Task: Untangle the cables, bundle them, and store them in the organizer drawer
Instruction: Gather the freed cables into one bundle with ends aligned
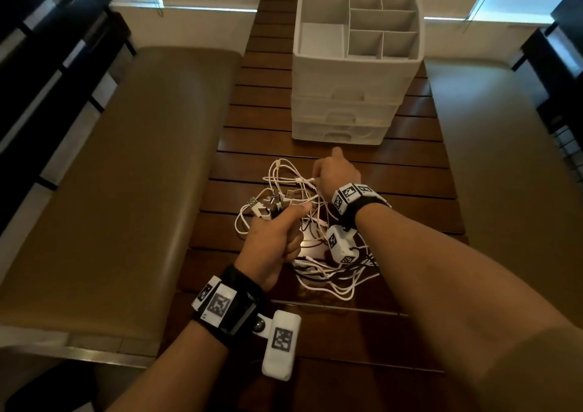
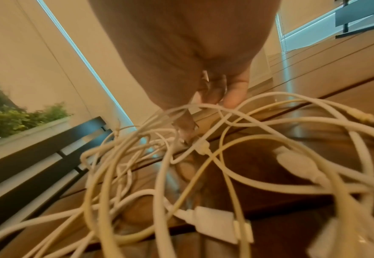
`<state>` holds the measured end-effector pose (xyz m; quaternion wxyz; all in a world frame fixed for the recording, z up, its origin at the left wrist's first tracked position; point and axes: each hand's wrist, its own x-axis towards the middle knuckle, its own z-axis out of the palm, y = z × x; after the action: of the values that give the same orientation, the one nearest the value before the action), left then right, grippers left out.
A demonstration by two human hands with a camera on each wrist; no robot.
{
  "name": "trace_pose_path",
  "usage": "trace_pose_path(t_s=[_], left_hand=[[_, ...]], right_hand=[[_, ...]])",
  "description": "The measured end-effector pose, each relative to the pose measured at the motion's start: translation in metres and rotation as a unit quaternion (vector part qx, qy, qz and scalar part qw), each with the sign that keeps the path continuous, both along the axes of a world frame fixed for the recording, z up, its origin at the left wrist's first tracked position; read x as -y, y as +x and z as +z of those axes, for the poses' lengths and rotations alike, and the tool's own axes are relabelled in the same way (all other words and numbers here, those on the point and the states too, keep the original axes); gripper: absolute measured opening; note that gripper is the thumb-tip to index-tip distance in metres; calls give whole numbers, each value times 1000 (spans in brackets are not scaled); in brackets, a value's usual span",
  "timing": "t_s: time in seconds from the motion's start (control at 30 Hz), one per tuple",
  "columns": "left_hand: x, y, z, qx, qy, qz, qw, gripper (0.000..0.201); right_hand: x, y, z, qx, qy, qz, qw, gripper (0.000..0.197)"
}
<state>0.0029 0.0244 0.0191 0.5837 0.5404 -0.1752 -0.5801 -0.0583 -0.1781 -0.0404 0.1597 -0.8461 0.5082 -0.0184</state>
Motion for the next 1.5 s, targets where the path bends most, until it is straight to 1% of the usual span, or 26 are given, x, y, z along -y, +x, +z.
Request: trace_pose_path(t_s=[0.1,0.17,0.2,0.27,0.3,0.37,0.4,0.43,0.47,0.53,0.57,0.63,0.67,0.7,0.77,0.8,0.83,0.87,0.97,1.03,1.07,1.13,1.23,1.3,1.37,1.5], left_hand=[[-4,-1,-1,7,4,12,1000,41],[-7,-1,-2,7,14,15,1000,44],[-8,-2,-3,7,17,15,1000,43],[-8,-3,-3,11,10,7,1000,31],[-8,-5,0,14,2,3,1000,27],[-8,-8,3,22,-4,10,1000,29],[-8,-9,6,28,-10,14,999,24],[-8,-10,9,31,-20,15,999,19],[-8,-10,12,33,-30,19,999,20],[-8,-11,15,30,-37,43,998,37],[-8,-11,17,25,-43,52,997,41],[-7,-14,21,10,-52,71,996,44],[-7,-16,22,6,-54,83,995,44],[-7,-19,24,4,-54,94,994,44],[-7,-23,26,5,-53,116,992,46],[-7,-25,27,5,-57,121,991,46],[-7,-26,27,5,-63,124,990,46],[-7,-26,27,5,-67,126,990,45],[-10,-25,26,11,-62,129,990,38],[-10,-26,26,9,-60,131,989,41],[-9,-27,26,8,-59,136,989,42],[-9,-28,28,6,-52,145,988,42],[-8,-28,31,4,-44,158,987,39],[-8,-28,32,9,-44,161,986,37],[-9,-28,34,10,-41,164,986,37],[-10,-29,34,10,-45,166,985,38]], right_hand=[[-6,3,21,73,-108,-10,991,11],[-10,2,41,128,-180,-15,975,9],[-12,0,52,174,-197,-15,965,10],[-19,-4,71,288,-179,-17,941,10],[-23,-7,78,327,-155,-15,932,9],[-30,-13,89,354,-120,-2,927,9],[-33,-18,93,376,-106,0,921,9],[-35,-22,100,411,-96,-5,907,8],[-37,-26,107,447,-96,-13,889,7],[-42,-34,126,504,-111,-24,856,6],[-45,-38,137,530,-115,-26,840,6],[-49,-43,158,579,-106,-15,808,9],[-50,-45,166,587,-94,3,804,11],[-49,-45,170,573,-77,28,815,12],[-51,-46,172,518,-59,65,851,11],[-52,-49,171,511,-62,60,855,11],[-54,-51,172,524,-72,44,847,10],[-56,-53,175,552,-86,27,829,10],[-66,-56,196,633,-143,23,760,5],[-70,-57,211,654,-178,38,734,9],[-70,-58,215,657,-187,51,729,8],[-68,-59,218,654,-188,67,730,8],[-66,-63,214,629,-174,66,755,12],[-66,-66,211,620,-161,55,766,12],[-66,-68,208,621,-151,35,768,11],[-64,-69,201,641,-118,0,758,19]])
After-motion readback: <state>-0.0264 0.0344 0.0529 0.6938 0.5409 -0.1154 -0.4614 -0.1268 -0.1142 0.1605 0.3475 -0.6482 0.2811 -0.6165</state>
